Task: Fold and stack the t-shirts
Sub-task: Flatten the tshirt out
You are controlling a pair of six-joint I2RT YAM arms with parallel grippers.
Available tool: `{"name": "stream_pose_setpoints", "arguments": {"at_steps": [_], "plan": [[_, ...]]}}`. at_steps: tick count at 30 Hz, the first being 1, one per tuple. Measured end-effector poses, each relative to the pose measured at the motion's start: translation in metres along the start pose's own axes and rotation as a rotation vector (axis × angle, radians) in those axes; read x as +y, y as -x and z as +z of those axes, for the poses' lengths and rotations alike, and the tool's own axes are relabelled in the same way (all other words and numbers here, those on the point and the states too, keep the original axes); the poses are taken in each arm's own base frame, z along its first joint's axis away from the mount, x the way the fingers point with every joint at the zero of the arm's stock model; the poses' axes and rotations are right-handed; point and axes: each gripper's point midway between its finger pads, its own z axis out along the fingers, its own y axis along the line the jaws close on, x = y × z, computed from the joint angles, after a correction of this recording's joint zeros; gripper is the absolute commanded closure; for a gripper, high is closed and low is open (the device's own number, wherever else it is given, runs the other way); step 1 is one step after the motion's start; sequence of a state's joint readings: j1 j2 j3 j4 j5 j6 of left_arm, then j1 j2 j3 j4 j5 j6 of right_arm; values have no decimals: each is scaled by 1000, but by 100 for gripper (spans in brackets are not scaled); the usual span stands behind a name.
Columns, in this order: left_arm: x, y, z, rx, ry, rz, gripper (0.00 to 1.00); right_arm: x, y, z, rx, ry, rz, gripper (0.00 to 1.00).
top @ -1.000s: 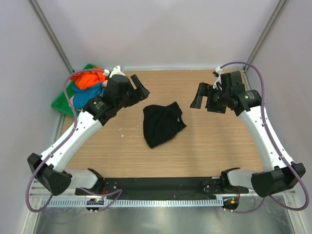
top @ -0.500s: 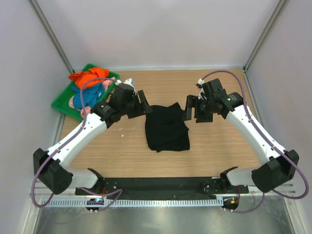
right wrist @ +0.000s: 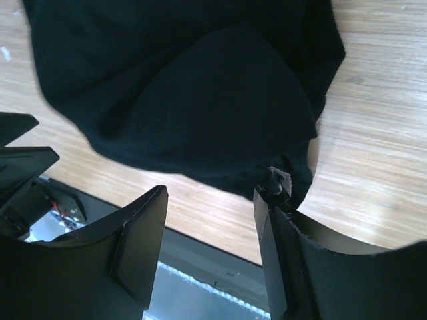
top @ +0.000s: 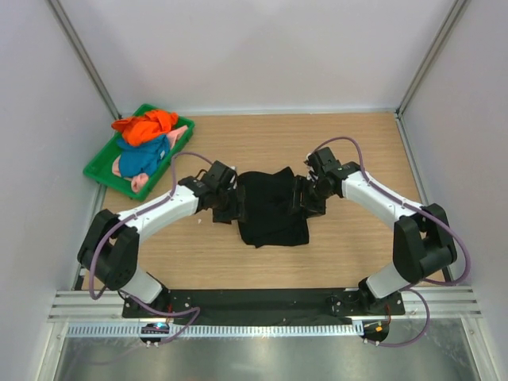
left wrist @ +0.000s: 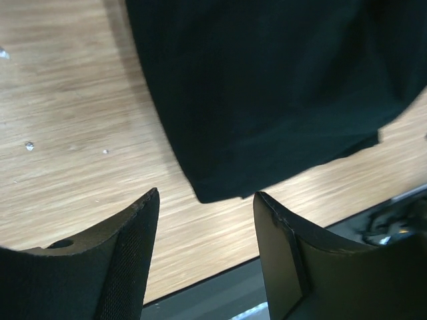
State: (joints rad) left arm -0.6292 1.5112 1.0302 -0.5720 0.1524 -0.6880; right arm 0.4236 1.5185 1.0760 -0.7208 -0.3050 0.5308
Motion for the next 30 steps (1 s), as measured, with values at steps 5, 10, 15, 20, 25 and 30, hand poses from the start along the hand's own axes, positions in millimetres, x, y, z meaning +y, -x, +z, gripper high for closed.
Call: {"name": "stream_pose_setpoints", "arguments": {"at_steps": [5,10,15,20,25,30], "plan": [[10,-19,22,82,13,7,45,-11,-3,17,20,-30,24,48],[10,-30,44,144,7,6,50,-14,3,30,14,-36,32,50],[5,-31,50,154,-19,5,64,-18,7,41,13,-42,38,58],[3,-30,53,153,-33,5,98,-21,7,47,21,-51,39,92],[6,-27,49,136,-8,9,100,-24,4,43,34,-70,27,98],[-9,2,5,10,1,39,100,-7,16,3,-18,-74,-45,99]]}}
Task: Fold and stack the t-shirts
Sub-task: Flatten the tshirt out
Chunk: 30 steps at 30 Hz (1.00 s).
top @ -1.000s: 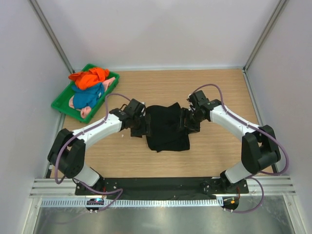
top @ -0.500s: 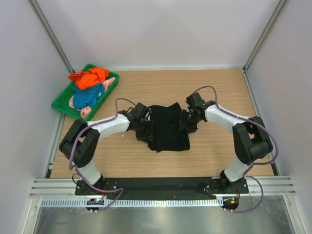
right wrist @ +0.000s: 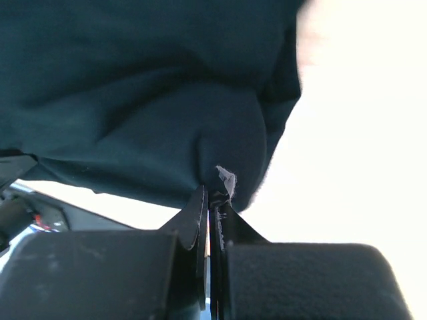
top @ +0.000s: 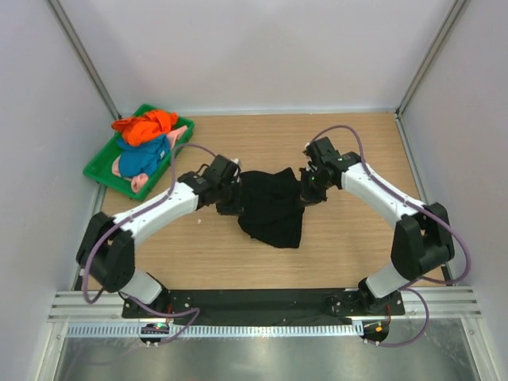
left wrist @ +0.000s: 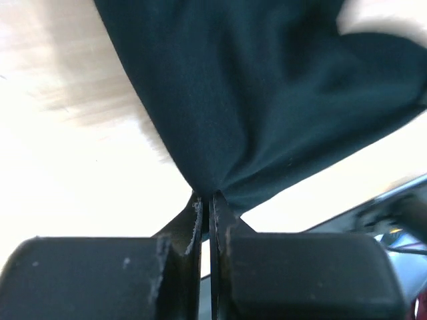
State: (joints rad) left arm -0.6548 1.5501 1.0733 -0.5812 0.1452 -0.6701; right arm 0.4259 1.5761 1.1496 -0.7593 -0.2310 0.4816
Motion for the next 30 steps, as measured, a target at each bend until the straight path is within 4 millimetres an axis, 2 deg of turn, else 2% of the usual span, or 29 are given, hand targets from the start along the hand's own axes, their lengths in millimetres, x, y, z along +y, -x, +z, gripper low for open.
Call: {"name": "stream_pose_setpoints", "arguments": {"at_steps": [2,5,8,10,12,15,18,20,21,22,23,24,26,27,29,30], "plan": [[-15,22,-29,-96,-20,22,100,17,15,-33,-75,18,-53,98],[-46,58,-90,-273,-76,78,100,48,35,-87,-205,74,-127,99],[-77,74,-154,-425,-154,142,100,87,40,-151,-345,163,-213,98],[-93,75,-193,-504,-209,182,100,105,31,-181,-398,213,-254,99],[-109,66,-226,-551,-277,226,100,119,19,-209,-433,260,-280,99],[-122,53,-264,-597,-357,265,100,129,2,-252,-484,321,-281,99],[-123,46,-283,-615,-392,273,100,129,-4,-291,-553,363,-251,98],[-119,43,-284,-611,-383,271,98,126,-7,-307,-590,370,-241,99],[-116,43,-282,-603,-367,269,91,123,-6,-310,-602,363,-232,99],[-112,42,-277,-588,-337,265,76,120,-6,-311,-610,351,-221,99],[-109,44,-271,-573,-297,262,68,118,-5,-311,-615,340,-213,98],[-104,47,-265,-554,-239,249,55,116,-2,-306,-615,319,-205,93],[-89,59,-254,-528,-101,211,45,113,8,-290,-601,260,-187,78],[-79,67,-246,-505,-15,192,43,113,17,-273,-570,211,-177,70],[-66,81,-224,-475,116,160,39,119,43,-236,-509,109,-171,67],[-57,83,-211,-448,174,154,40,124,57,-220,-489,67,-176,60]]}}
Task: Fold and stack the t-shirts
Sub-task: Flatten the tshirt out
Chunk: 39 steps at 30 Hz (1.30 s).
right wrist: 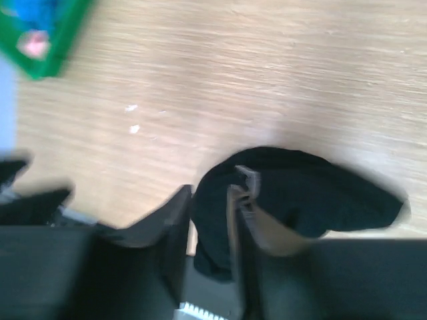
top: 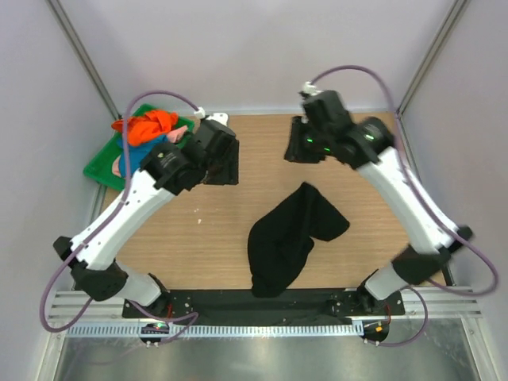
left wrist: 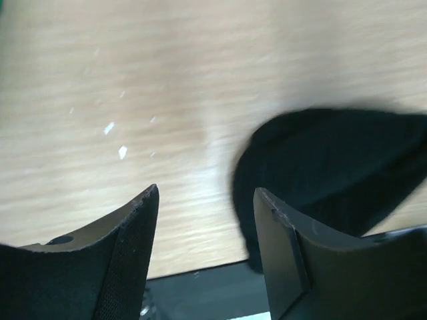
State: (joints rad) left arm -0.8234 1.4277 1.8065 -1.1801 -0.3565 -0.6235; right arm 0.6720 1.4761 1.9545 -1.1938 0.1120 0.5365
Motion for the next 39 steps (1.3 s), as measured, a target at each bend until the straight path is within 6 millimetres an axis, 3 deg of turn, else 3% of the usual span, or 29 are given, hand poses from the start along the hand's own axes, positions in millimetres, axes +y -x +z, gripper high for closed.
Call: {"name": "stream_pose_setpoints", "arguments": {"at_steps": [2,3,4,6,9,13,17,20,22,29,33,39], "plan": [[11,-25,21,86,71,30,40,-3,-3,54,66,-79,-31,55],[16,-43,27,134,82,44,40,-10,-15,81,125,-130,-53,53],[22,-63,30,183,85,51,40,-18,-27,97,177,-167,-70,52],[26,-95,29,246,43,39,39,-32,-52,112,253,-209,-91,52],[22,-138,14,286,-86,-18,39,-52,-95,100,340,-213,-93,52],[-6,-183,8,361,-256,-70,36,-66,-151,60,392,-137,-37,52],[-30,-241,28,519,-292,-47,35,-56,-216,42,478,-37,-34,51],[-38,-290,44,651,-254,7,36,-50,-264,46,577,-17,-65,51],[-42,-311,49,708,-236,32,37,-52,-287,48,623,-31,-74,52],[-61,-352,65,787,-226,83,44,-65,-321,55,660,-76,-35,53],[-64,-363,71,815,-210,79,49,-78,-336,55,671,-102,-3,53],[-72,-362,77,800,-227,60,77,-81,-338,59,641,-102,26,50]]}}
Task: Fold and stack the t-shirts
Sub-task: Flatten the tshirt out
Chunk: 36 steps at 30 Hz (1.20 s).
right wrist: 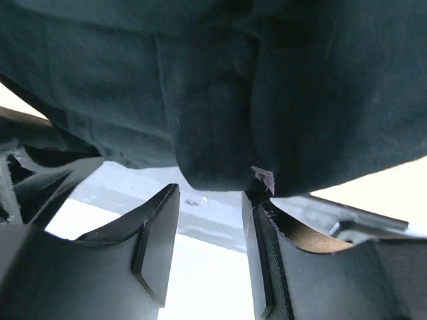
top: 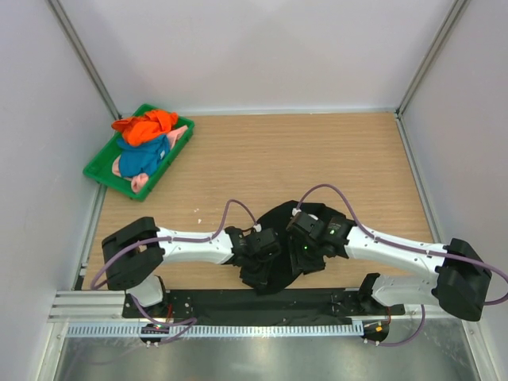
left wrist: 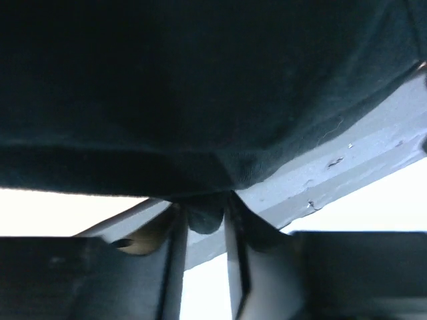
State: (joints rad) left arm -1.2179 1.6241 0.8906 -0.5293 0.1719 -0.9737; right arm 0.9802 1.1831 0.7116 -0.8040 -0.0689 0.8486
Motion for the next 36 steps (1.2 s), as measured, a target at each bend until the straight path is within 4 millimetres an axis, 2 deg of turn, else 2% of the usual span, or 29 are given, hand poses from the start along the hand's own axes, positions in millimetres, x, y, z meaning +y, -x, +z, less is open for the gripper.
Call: {"name": "stream_pose_setpoints", "arguments": {"at_steps": [3,5,6,7,9,12,14,17,22,26,29,33,36], "plan": [[-1,3,0,-17,1,-10,90,4,6,4,-31,15,21,54],[0,5,-2,-33,3,-13,99,4,11,7,-54,11,35,64],[0,6,-5,-42,4,-13,100,3,13,9,-67,4,43,67],[0,8,-9,-57,3,-12,100,1,16,9,-82,-8,49,83],[0,11,-19,-92,2,-8,100,-4,21,10,-113,-33,60,99],[4,18,-41,-161,18,-5,100,-14,28,7,-156,-92,73,99],[4,27,-63,-221,40,-4,100,-21,36,-4,-200,-136,73,99],[2,48,-106,-346,58,-7,100,-21,59,-40,-309,-168,74,99],[10,88,-203,-614,50,-42,100,-13,114,-133,-569,-165,83,99],[22,110,-276,-799,89,-53,100,-21,140,-192,-701,-220,79,99],[27,120,-327,-925,131,-33,100,-24,160,-235,-791,-259,71,99],[40,125,-381,-1068,196,-14,100,-25,183,-286,-901,-286,71,99],[53,121,-415,-1162,236,-13,100,-25,192,-320,-973,-288,65,99]]}}
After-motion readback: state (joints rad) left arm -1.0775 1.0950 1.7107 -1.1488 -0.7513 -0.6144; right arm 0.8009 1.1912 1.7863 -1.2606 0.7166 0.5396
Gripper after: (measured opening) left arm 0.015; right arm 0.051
